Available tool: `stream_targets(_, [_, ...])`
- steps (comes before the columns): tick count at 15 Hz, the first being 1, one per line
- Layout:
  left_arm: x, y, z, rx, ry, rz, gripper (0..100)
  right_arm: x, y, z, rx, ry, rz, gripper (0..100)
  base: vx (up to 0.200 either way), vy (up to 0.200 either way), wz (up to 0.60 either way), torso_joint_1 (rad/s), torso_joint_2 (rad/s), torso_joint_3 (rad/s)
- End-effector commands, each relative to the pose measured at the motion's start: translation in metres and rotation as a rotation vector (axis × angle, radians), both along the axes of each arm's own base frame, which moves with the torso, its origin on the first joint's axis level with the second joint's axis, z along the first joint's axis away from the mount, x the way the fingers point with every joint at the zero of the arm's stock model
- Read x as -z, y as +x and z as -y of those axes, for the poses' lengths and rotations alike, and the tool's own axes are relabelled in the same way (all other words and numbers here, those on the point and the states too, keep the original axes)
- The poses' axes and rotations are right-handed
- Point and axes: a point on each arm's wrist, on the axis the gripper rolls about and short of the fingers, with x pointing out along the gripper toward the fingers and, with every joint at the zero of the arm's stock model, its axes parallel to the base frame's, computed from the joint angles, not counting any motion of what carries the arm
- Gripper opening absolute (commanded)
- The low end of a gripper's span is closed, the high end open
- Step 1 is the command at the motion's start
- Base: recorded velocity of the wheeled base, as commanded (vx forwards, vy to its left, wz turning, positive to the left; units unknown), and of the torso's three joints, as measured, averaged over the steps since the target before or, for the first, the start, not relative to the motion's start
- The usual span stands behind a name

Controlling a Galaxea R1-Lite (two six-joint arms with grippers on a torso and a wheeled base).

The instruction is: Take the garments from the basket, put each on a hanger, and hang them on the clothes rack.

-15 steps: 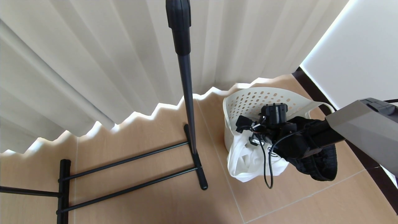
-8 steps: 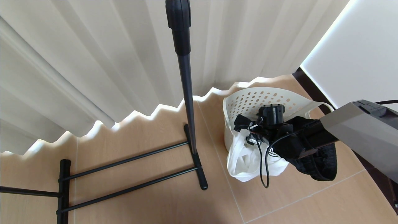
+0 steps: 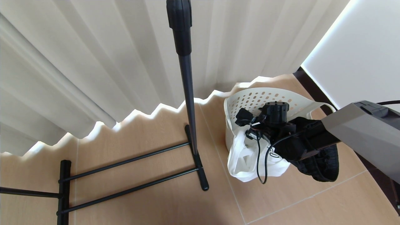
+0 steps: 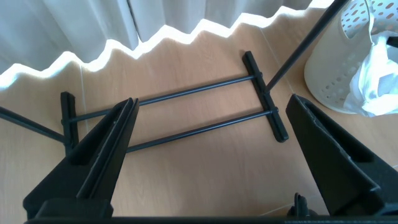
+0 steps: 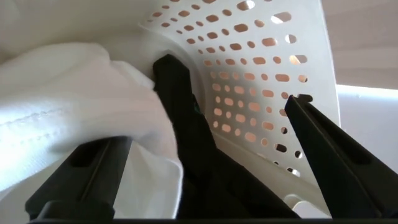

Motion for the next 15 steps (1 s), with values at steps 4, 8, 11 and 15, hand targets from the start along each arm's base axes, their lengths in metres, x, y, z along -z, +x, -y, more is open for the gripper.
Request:
stream_targets(4, [0.0, 0.0, 0.0, 0.0, -0.001, -0.001, 100, 0.0, -0.003, -0.005, -0.004, 0.039, 0.013, 100, 0.0, 0.0, 0.0, 0.0, 0.0, 0.0])
stream_targets(8, [0.0, 0.0, 0.0, 0.0, -0.001, -0.001, 100, 0.0, -0.005, -0.005, 0.001, 0.053, 0.006, 0, 0.0, 0.0, 0.0, 0.0, 0.0, 0.0])
stream_targets(11, [0.0, 0.0, 0.0, 0.001, 0.004, -0.001, 100, -0.021, -0.022, 0.0, 0.034, 0.195, 0.021, 0, 0.0, 0.0, 0.0, 0.0, 0.0, 0.0])
stream_targets(15, [0.0, 0.0, 0.0, 0.001, 0.002, -0.001, 100, -0.068, -0.092, 0.011, 0.029, 0.396, 0.092, 0, 0.0, 0.0, 0.0, 0.0, 0.0, 0.0])
